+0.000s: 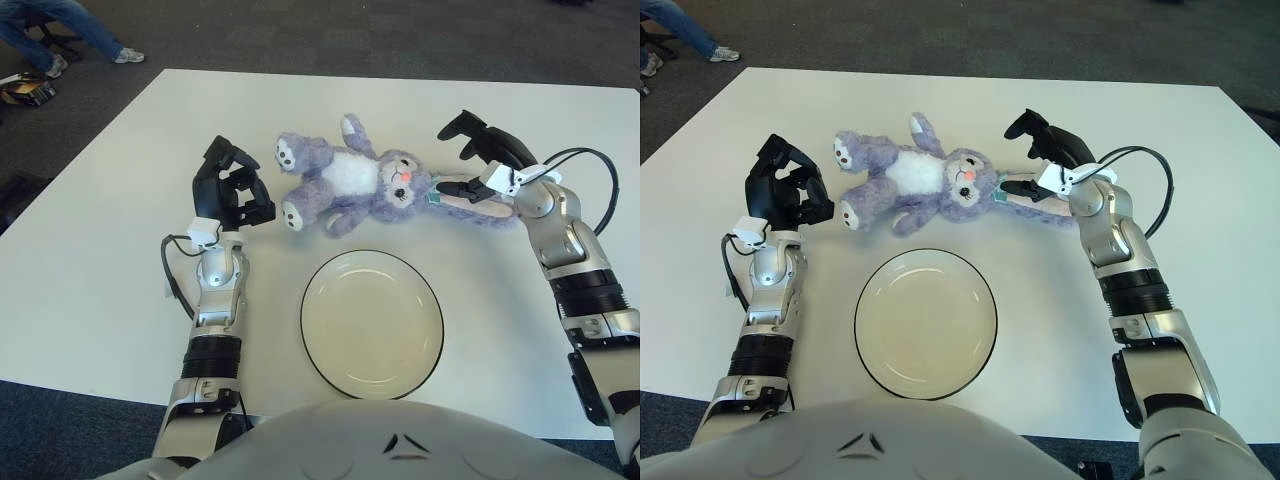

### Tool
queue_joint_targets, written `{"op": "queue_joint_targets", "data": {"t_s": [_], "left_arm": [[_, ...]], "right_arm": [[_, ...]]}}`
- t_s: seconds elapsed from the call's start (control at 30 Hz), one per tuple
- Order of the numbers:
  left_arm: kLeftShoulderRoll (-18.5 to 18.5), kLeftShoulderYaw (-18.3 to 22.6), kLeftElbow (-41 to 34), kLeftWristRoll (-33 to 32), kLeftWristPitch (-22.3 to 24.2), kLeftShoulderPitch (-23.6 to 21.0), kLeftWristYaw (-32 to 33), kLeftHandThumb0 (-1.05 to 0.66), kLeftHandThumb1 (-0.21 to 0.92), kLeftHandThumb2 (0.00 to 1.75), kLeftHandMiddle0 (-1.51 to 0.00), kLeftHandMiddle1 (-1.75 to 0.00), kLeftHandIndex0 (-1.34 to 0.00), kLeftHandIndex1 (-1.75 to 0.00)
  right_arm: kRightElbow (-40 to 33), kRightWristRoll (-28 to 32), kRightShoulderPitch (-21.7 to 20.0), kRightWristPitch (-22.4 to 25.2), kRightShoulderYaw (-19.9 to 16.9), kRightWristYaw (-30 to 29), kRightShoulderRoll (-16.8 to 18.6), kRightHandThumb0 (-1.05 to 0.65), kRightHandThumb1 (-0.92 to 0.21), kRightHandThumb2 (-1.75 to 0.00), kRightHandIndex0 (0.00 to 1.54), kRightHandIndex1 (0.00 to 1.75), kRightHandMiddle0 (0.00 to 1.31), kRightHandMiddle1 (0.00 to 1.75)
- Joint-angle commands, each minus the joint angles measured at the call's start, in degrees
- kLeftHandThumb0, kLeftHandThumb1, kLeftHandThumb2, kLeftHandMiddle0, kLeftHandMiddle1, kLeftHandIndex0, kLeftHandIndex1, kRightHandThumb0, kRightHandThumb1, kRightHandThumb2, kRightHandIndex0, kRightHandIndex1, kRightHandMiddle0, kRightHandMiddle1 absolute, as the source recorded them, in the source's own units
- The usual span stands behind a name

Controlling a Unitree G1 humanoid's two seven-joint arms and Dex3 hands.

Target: Put the doll into the plate.

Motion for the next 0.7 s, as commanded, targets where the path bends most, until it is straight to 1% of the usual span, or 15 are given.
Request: {"op": "queue_joint_targets", "data": {"t_s": [0.0, 0.07, 0.2, 0.33, 0.37, 0.43, 0.47, 0.5, 0.53, 0.57, 0.67], "left_arm": [[-3.14, -0.67, 6.38, -0.04, 0.67, 8.83, 0.24, -0.51, 0.24, 1.42, -1.34, -1.75, -0.68, -1.75], [-3.16, -0.68, 6.51, -0.09, 0.46, 8.78, 0.19, -0.51, 0.24, 1.41, -1.34, -1.75, -0.67, -1.75], [-3.19, -0.7, 6.6, -0.08, 0.38, 8.76, 0.19, -0.5, 0.25, 1.4, -1.33, -1.75, -0.67, -1.75], [-3.09, -0.64, 6.78, -0.11, 0.5, 8.62, 0.14, -0.5, 0.26, 1.39, -1.33, -1.75, -0.66, -1.75], [-3.1, -0.69, 6.79, -0.15, 0.51, 8.65, 0.06, -0.5, 0.26, 1.38, -1.33, -1.75, -0.65, -1.75], [-3.1, -0.74, 6.81, -0.21, 0.52, 8.67, -0.04, -0.49, 0.27, 1.37, -1.33, -1.75, -0.65, -1.75], [-3.1, -0.77, 6.92, -0.3, 0.37, 8.65, -0.17, -0.49, 0.27, 1.37, -1.33, -1.75, -0.65, -1.75], [-3.11, -0.78, 7.0, -0.37, 0.25, 8.64, -0.25, -0.49, 0.27, 1.37, -1.33, -1.75, -0.65, -1.75], [-3.09, -0.8, 7.13, -0.36, 0.03, 8.61, -0.3, -0.49, 0.27, 1.37, -1.33, -1.75, -0.65, -1.75], [-3.08, -0.81, 7.22, -0.35, -0.11, 8.58, -0.33, -0.49, 0.28, 1.37, -1.33, -1.75, -0.65, -1.75], [-3.01, -0.84, 7.37, -0.15, -0.3, 8.55, -0.25, -0.49, 0.28, 1.36, -1.33, -1.75, -0.65, -1.75]], "right_arm": [[-2.18, 1.97, 0.86, 1.99, -1.69, 1.27, 0.28, -0.76, -0.37, -0.75, 0.06, 0.84, 0.0, 0.8], [-2.9, 2.1, 1.06, 2.82, -1.99, 1.34, 0.43, -0.74, -0.34, -0.78, 0.03, 0.8, 0.0, 0.78], [-4.22, 2.58, 1.65, 3.09, -2.5, 1.87, 0.29, -0.74, -0.32, -0.8, 0.01, 0.73, 0.0, 0.76], [-5.86, 3.97, 2.42, 2.53, -2.87, 3.32, -0.04, -0.76, -0.33, -0.8, 0.0, 0.58, 0.0, 0.76], [-5.9, 4.62, 2.55, 1.42, -2.86, 3.93, -0.29, -0.77, -0.33, -0.8, 0.0, 0.54, 0.0, 0.76], [-5.88, 5.32, 2.68, 0.15, -2.86, 4.63, -0.57, -0.81, -0.37, -0.77, 0.0, 0.44, 0.0, 0.74], [-5.77, 5.76, 2.71, -1.08, -2.67, 5.25, -0.8, -0.81, -0.37, -0.76, 0.0, 0.42, 0.0, 0.74], [-5.69, 6.02, 2.73, -1.86, -2.55, 5.66, -0.94, -0.86, -0.43, -0.7, 0.0, 0.34, 0.0, 0.7], [-5.26, 6.17, 2.64, -2.9, -2.17, 6.12, -1.05, -0.87, -0.45, -0.69, 0.0, 0.32, 0.0, 0.7], [-4.92, 6.26, 2.56, -3.62, -1.9, 6.41, -1.12, -0.89, -0.48, -0.65, 0.01, 0.29, 0.0, 0.66], [-3.04, 5.84, 2.25, -5.52, -1.33, 6.59, -1.18, -0.93, -0.55, -0.57, 0.04, 0.26, 0.0, 0.6]]}}
